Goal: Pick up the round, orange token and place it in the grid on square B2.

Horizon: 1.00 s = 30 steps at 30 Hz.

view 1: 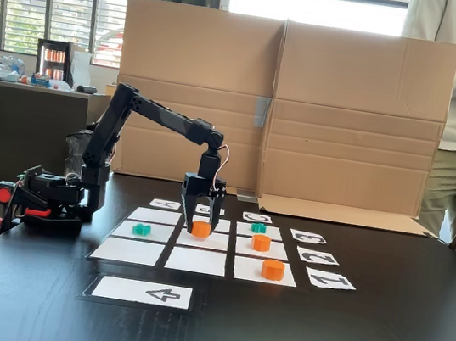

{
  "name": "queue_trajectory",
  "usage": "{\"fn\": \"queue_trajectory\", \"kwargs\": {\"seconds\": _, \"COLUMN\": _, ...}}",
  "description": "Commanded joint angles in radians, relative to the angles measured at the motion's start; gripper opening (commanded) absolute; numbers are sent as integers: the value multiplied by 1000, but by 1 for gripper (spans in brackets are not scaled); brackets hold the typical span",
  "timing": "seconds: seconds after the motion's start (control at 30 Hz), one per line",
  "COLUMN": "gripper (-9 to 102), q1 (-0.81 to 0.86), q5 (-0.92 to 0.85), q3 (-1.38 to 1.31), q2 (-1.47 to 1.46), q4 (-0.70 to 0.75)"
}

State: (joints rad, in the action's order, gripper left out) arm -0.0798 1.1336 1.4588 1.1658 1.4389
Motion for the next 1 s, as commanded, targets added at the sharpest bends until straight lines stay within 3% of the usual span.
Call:
{"fn": "queue_trajectory", "kwargs": {"seconds": 0.0, "gripper": 10, "q1": 2, "q5": 8, "q3": -28, "q2": 8, "q4": -5}}
{"fn": "queue_trajectory", "kwargs": {"seconds": 0.23, "gripper": 24, "q1": 12, "q5": 5, "q3": -2, "q2": 5, "q4": -5}}
{"fn": "queue_trajectory", "kwargs": {"seconds": 0.47, "gripper": 53, "q1": 28, "q5": 5, "q3": 133, "q2": 106, "q4": -43}}
{"fn": "queue_trajectory", "kwargs": {"seconds": 0.57, "gripper": 61, "q1": 48, "q5": 5, "q3": 227, "q2": 196, "q4": -92}}
{"fn": "queue_trajectory", "kwargs": {"seconds": 0.97, "gripper": 62, "q1": 278, "q5": -32, "q3": 577, "q2": 871, "q4": -281}}
